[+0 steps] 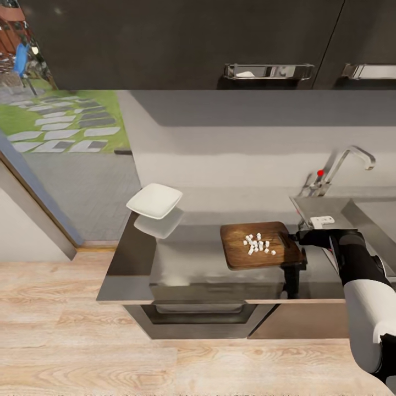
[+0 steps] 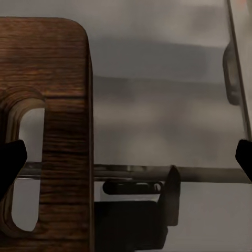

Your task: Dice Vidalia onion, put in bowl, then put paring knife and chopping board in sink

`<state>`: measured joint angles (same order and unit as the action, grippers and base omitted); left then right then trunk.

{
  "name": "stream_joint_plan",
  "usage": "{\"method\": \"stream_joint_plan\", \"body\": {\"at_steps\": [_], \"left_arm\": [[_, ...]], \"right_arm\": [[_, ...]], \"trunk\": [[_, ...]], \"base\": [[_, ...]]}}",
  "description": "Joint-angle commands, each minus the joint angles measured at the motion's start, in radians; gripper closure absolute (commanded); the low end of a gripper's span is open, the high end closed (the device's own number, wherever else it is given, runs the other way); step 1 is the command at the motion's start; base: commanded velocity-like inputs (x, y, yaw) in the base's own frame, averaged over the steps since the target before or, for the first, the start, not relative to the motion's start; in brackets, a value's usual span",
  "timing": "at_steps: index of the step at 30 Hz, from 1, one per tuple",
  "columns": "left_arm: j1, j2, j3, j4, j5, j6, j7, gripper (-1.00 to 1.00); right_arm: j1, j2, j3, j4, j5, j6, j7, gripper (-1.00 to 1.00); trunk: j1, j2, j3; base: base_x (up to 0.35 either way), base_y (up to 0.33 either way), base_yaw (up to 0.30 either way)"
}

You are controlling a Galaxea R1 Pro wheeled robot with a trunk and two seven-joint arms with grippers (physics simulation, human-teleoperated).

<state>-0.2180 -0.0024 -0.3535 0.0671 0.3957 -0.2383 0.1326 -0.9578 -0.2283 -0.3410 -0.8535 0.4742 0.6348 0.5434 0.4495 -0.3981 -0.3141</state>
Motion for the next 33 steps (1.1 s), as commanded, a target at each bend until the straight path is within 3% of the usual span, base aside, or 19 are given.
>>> {"method": "stream_joint_plan", "body": {"at_steps": [1, 33], "left_arm": [[-0.001, -0.001, -0.008, 0.003, 0.006, -0.006, 0.000, -1.00], [-0.001, -0.001, -0.008, 0.003, 0.006, -0.006, 0.001, -1.00]], "right_arm": [[-0.001, 0.000, -0.003, -0.001, 0.010, 0.002, 0.010, -1.00], [-0.001, 0.006, 0.000, 0.004, 0.007, 0.002, 0.012, -1.00]], "trunk": [[0.000, -0.002, -0.003], [0.000, -0.002, -0.050]], "base": [[0.000, 0.000, 0.000], [0.000, 0.000, 0.000]]}}
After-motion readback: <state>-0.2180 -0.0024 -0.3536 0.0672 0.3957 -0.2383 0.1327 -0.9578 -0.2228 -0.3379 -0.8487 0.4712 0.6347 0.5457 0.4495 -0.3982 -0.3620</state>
